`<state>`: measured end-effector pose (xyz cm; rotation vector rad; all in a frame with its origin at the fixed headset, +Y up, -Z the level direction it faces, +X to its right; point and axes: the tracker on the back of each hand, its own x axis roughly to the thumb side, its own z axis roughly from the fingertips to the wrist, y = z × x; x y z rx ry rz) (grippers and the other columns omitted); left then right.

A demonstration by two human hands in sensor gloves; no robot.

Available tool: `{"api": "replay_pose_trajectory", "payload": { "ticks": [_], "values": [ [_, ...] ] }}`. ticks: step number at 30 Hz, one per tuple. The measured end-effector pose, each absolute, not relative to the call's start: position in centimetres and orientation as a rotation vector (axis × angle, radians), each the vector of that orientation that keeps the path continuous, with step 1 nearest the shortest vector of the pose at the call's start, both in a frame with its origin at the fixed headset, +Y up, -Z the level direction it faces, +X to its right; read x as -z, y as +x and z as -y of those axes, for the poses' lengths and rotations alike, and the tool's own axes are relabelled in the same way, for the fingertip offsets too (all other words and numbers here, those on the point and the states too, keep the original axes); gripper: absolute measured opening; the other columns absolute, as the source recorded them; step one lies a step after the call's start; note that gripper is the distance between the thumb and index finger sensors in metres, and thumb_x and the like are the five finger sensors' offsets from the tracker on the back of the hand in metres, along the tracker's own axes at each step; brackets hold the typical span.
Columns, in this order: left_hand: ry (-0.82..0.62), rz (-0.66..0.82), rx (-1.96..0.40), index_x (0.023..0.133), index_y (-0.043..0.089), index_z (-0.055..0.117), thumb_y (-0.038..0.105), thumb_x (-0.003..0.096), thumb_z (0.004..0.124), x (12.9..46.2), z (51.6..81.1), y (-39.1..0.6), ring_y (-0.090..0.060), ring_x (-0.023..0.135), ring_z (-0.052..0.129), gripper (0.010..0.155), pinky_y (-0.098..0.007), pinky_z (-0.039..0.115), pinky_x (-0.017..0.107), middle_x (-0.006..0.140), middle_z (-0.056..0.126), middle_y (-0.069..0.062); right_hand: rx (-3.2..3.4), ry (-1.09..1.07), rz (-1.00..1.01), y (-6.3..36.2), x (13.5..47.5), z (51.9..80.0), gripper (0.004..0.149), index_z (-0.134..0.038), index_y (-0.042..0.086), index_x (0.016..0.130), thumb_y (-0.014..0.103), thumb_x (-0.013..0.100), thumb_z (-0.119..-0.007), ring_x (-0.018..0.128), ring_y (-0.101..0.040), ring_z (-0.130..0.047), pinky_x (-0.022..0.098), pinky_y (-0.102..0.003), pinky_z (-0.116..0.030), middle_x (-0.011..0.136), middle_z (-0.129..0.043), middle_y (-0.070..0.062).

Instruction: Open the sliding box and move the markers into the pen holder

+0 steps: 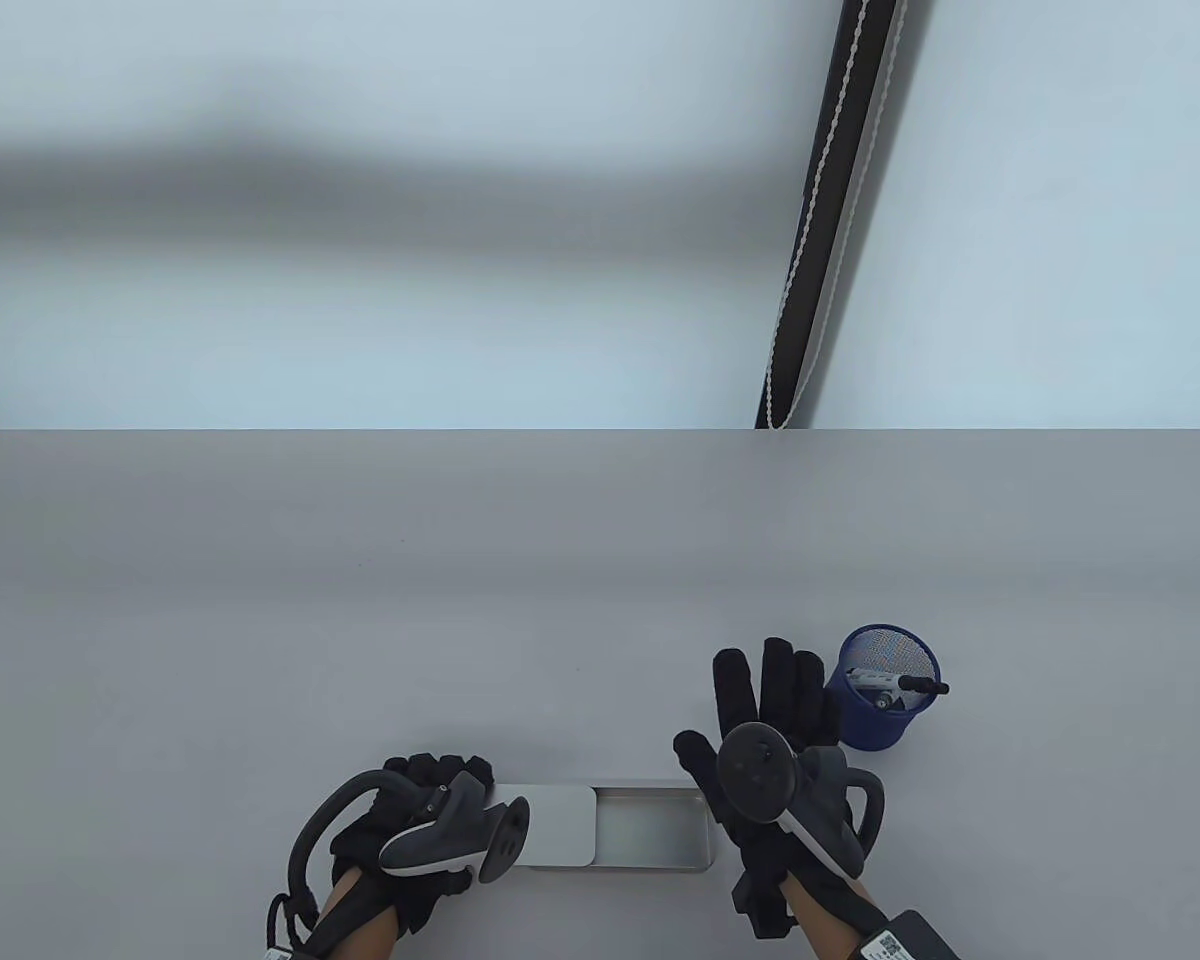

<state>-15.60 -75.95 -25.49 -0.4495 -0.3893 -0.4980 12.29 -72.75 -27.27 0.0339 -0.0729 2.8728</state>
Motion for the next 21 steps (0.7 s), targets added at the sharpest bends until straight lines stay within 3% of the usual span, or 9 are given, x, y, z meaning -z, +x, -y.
{"api": "replay_pose_trajectory", "payload": {
  "ticks": [10, 14, 21],
  "values": [
    [-0.453, 0.395, 0.37, 0.115, 0.021, 0.025, 0.069, 0.0388, 0.067, 25.2, 74.2, -16.0, -0.036, 0.11, 0.055, 0.1, -0.052, 0.055, 0.082, 0.123, 0.039, -0.009, -2.895, 0.029, 0.073, 12.3, 27.2, 72.8, 0.081, -0.018, 0.028, 0.105, 0.059, 0.043, -0.06, 0.099, -0.039, 0.003, 0.07, -0.061, -0.01, 0.106, 0.001, -0.014],
    [-0.293, 0.372, 0.135, 0.118, 0.02, 0.019, 0.07, 0.0413, 0.064, 24.6, 71.0, -17.0, -0.044, 0.111, 0.048, 0.102, -0.057, 0.05, 0.082, 0.125, 0.035, -0.015, -2.911, 0.022, 0.105, 12.3, 27.2, 72.7, 0.081, -0.019, 0.028, 0.105, 0.059, 0.043, -0.06, 0.099, -0.039, 0.002, 0.07, -0.062, -0.01, 0.107, 0.001, -0.014],
    [0.174, 0.245, -0.189, 0.12, 0.02, 0.022, 0.069, 0.0489, 0.054, 22.9, 66.6, -20.1, -0.047, 0.111, 0.047, 0.091, -0.059, 0.047, 0.08, 0.126, 0.038, -0.017, -2.913, 0.009, 0.163, 12.7, 27.1, 72.6, 0.081, -0.02, 0.028, 0.106, 0.059, 0.043, -0.06, 0.1, -0.041, -0.001, 0.071, -0.062, -0.012, 0.107, -0.001, -0.014]
  ]
}}
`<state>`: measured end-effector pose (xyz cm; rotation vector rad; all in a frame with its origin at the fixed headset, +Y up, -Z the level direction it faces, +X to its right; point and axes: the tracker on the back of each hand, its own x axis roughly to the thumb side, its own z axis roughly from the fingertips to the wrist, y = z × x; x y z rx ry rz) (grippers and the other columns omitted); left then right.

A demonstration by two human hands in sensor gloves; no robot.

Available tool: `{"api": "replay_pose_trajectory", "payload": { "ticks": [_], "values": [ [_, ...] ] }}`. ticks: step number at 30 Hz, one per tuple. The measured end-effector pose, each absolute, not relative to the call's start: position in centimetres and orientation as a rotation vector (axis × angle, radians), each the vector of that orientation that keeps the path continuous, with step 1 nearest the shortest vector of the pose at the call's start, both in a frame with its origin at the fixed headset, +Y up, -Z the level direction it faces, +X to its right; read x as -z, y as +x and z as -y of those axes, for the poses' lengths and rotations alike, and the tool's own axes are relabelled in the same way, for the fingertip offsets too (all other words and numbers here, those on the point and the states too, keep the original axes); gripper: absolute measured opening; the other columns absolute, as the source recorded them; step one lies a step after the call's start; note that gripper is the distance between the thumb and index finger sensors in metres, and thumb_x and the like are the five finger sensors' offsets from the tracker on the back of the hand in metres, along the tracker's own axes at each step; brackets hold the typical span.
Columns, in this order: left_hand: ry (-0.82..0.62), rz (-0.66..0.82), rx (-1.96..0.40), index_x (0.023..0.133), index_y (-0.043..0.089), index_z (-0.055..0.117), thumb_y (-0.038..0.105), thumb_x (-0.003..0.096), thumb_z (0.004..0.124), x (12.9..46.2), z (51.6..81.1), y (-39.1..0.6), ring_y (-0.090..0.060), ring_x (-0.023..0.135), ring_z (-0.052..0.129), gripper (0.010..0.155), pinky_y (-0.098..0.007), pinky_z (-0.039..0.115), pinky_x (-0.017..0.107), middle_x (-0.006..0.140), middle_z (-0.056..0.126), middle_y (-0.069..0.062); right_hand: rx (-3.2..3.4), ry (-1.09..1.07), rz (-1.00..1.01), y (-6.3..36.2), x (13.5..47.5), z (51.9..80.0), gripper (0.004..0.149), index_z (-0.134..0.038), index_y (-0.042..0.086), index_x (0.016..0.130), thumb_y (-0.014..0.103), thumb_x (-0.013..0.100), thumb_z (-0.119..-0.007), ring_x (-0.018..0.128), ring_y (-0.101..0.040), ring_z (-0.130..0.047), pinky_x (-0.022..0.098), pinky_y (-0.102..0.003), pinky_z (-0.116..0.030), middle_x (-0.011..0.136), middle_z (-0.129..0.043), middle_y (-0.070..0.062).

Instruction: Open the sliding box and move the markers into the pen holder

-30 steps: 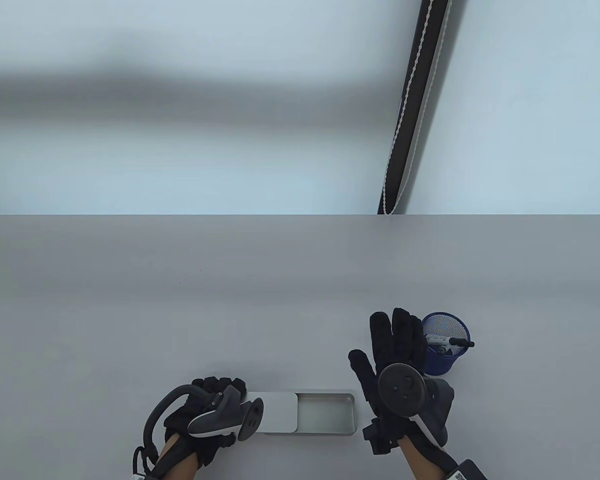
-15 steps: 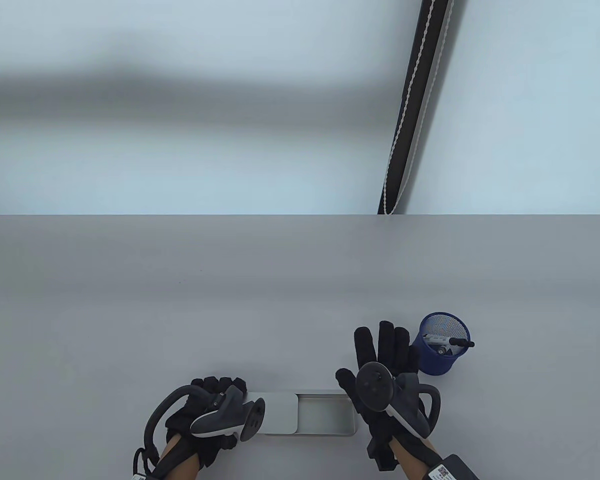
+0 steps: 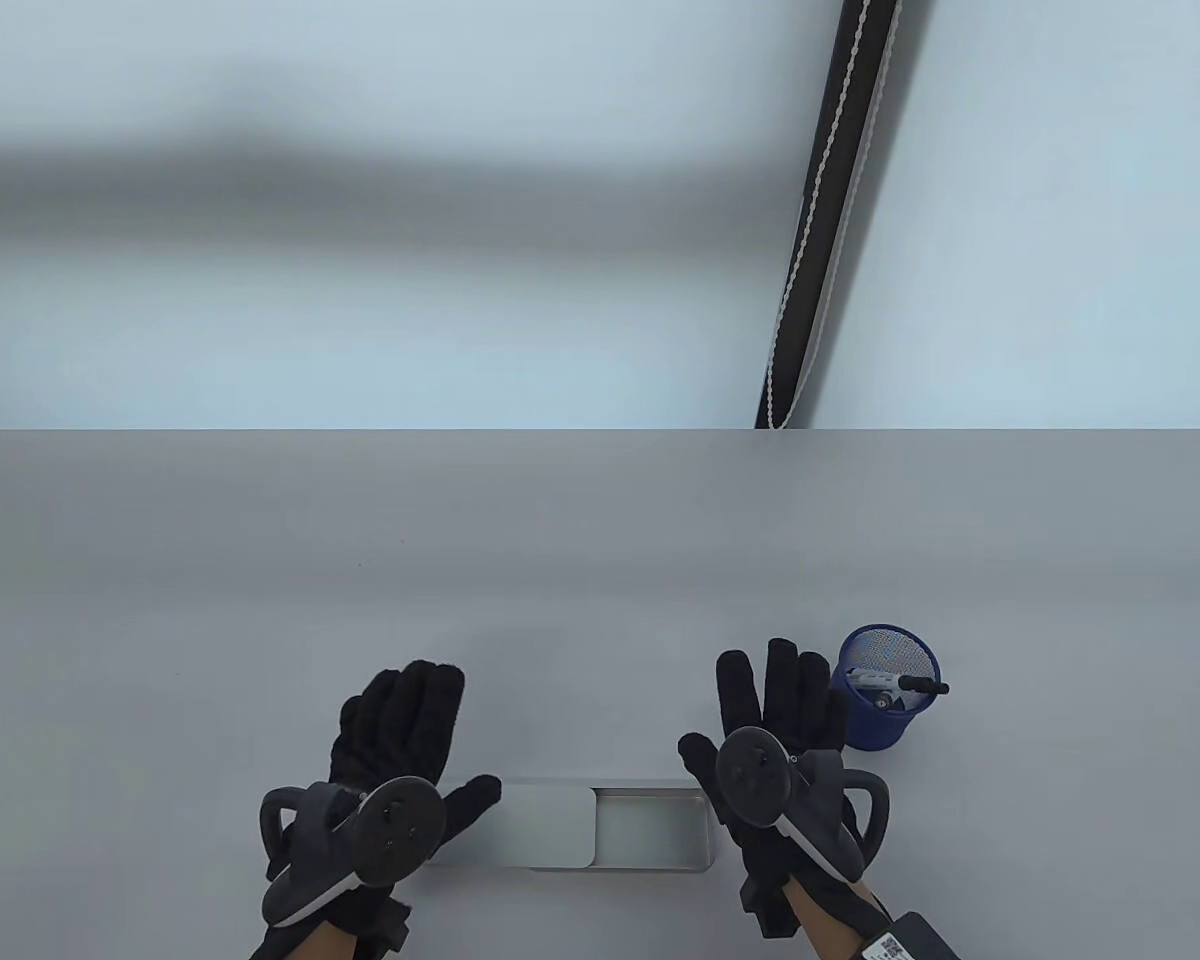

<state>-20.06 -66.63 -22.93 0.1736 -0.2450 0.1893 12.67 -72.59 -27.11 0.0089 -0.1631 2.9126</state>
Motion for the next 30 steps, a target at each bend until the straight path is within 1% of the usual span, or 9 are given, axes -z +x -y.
{"api": "replay_pose_trajectory", "payload": {
  "ticks": [2, 5, 7, 10, 18, 30],
  "values": [
    [0.212, 0.191, -0.171, 0.12, 0.02, 0.021, 0.067, 0.0511, 0.052, 23.0, 66.7, -20.7, -0.048, 0.111, 0.045, 0.089, -0.06, 0.045, 0.08, 0.126, 0.037, -0.018, -2.915, 0.008, 0.184, 12.8, 27.1, 72.6, 0.08, -0.021, 0.028, 0.106, 0.058, 0.043, -0.061, 0.1, -0.041, -0.002, 0.071, -0.062, -0.012, 0.107, -0.001, -0.014],
    [0.202, 0.133, -0.12, 0.12, 0.021, 0.019, 0.067, 0.0524, 0.049, 23.5, 67.7, -21.7, -0.048, 0.112, 0.042, 0.087, -0.061, 0.042, 0.081, 0.127, 0.034, -0.017, -2.929, 0.01, 0.215, 13.0, 27.1, 72.8, 0.08, -0.022, 0.027, 0.105, 0.058, 0.043, -0.061, 0.101, -0.04, -0.004, 0.071, -0.061, -0.014, 0.108, -0.005, -0.014],
    [0.172, 0.112, -0.098, 0.12, 0.021, 0.018, 0.066, 0.0533, 0.048, 24.0, 68.8, -22.2, -0.048, 0.112, 0.04, 0.086, -0.062, 0.038, 0.08, 0.127, 0.033, -0.017, -2.936, 0.012, 0.223, 13.2, 27.1, 73.0, 0.08, -0.023, 0.027, 0.105, 0.058, 0.043, -0.061, 0.101, -0.04, -0.005, 0.072, -0.061, -0.015, 0.108, -0.005, -0.014],
    [0.083, 0.093, -0.072, 0.12, 0.02, 0.019, 0.066, 0.0537, 0.047, 24.6, 70.0, -22.4, -0.048, 0.112, 0.039, 0.085, -0.063, 0.036, 0.08, 0.127, 0.033, -0.017, -2.939, 0.006, 0.205, 13.4, 27.2, 73.2, 0.08, -0.024, 0.027, 0.105, 0.058, 0.042, -0.062, 0.101, -0.04, -0.006, 0.072, -0.061, -0.015, 0.108, -0.006, -0.014],
    [0.034, 0.095, -0.042, 0.12, 0.017, 0.019, 0.068, 0.0529, 0.046, 25.1, 70.9, -22.4, -0.049, 0.112, 0.039, 0.089, -0.064, 0.036, 0.079, 0.127, 0.033, -0.019, -2.942, 0.008, 0.214, 13.7, 27.0, 73.0, 0.079, -0.024, 0.027, 0.105, 0.058, 0.042, -0.062, 0.101, -0.04, -0.006, 0.072, -0.061, -0.015, 0.108, -0.007, -0.014],
    [0.028, 0.12, -0.023, 0.12, 0.016, 0.02, 0.069, 0.0519, 0.047, 25.2, 71.0, -21.9, -0.049, 0.111, 0.04, 0.091, -0.063, 0.037, 0.079, 0.127, 0.033, -0.019, -2.957, 0.031, 0.185, 13.4, 27.0, 73.1, 0.079, -0.025, 0.027, 0.105, 0.057, 0.043, -0.062, 0.101, -0.04, -0.007, 0.072, -0.061, -0.015, 0.108, -0.007, -0.015]
  ]
}}
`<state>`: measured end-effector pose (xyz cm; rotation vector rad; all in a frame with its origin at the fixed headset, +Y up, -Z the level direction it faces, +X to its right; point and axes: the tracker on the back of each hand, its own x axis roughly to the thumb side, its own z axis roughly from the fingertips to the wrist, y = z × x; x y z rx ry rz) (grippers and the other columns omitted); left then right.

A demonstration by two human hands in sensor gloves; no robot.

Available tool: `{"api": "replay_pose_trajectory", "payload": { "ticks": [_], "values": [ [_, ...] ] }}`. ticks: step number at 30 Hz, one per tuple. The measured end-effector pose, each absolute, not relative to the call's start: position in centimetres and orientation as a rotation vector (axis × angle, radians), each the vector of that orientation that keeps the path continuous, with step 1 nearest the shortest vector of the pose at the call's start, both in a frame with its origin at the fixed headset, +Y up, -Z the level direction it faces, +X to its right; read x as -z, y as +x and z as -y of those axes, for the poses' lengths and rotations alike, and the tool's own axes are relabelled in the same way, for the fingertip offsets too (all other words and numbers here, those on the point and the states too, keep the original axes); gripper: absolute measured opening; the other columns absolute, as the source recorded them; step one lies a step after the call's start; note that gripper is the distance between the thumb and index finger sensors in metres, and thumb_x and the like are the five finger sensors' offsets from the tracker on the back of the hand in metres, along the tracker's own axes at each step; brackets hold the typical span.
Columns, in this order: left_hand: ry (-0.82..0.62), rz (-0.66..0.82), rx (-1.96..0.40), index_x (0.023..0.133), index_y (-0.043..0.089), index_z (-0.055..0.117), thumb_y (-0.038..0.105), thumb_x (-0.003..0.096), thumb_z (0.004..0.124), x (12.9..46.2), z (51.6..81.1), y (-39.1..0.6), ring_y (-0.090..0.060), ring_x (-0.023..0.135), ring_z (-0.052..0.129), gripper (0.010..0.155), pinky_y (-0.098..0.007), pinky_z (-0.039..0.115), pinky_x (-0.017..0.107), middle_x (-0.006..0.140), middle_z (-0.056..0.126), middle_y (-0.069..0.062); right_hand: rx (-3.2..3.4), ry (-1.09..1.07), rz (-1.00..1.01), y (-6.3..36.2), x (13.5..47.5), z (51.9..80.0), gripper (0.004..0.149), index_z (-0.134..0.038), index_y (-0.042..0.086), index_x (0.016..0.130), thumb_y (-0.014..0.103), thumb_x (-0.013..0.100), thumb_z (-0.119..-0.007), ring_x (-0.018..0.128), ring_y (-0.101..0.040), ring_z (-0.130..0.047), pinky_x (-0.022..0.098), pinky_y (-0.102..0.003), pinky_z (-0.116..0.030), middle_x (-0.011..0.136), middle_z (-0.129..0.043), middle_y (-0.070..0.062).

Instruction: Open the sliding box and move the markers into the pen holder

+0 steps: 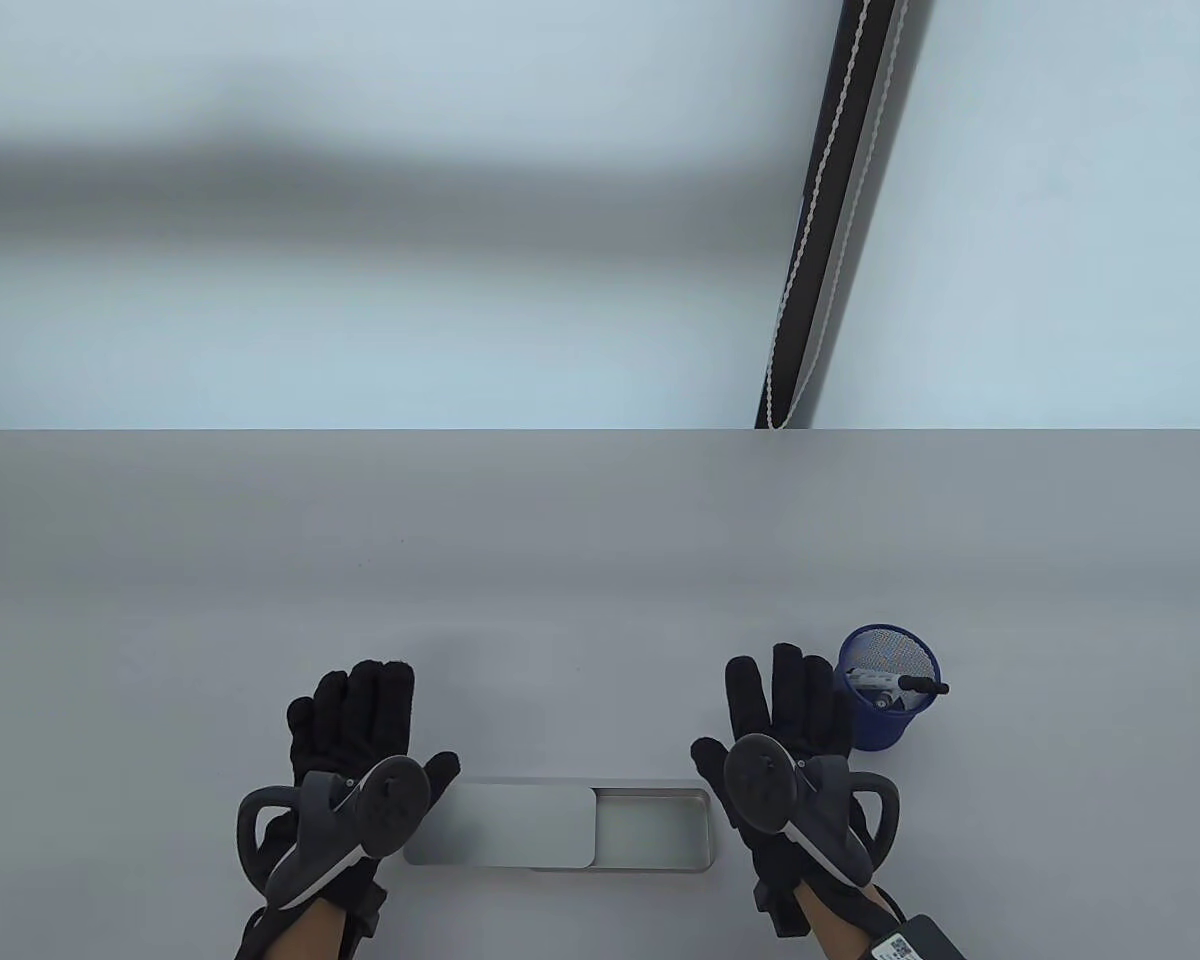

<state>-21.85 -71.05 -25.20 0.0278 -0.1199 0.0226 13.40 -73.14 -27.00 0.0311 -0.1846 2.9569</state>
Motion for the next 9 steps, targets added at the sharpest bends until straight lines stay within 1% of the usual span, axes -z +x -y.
{"api": "replay_pose_trajectory", "payload": {
  "ticks": [9],
  "values": [
    [0.021, 0.124, -0.013, 0.12, 0.016, 0.02, 0.069, 0.0517, 0.048, 25.15, 71.01, -21.69, -0.049, 0.111, 0.04, 0.091, -0.063, 0.037, 0.079, 0.126, 0.034, -0.019, -2.951, 0.034, 0.174, 13.29, 26.99, 73.15, 0.079, -0.025, 0.026, 0.105, 0.057, 0.043, -0.063, 0.101, -0.04, -0.008, 0.072, -0.061, -0.016, 0.108, -0.008, -0.015]
  ]
}}
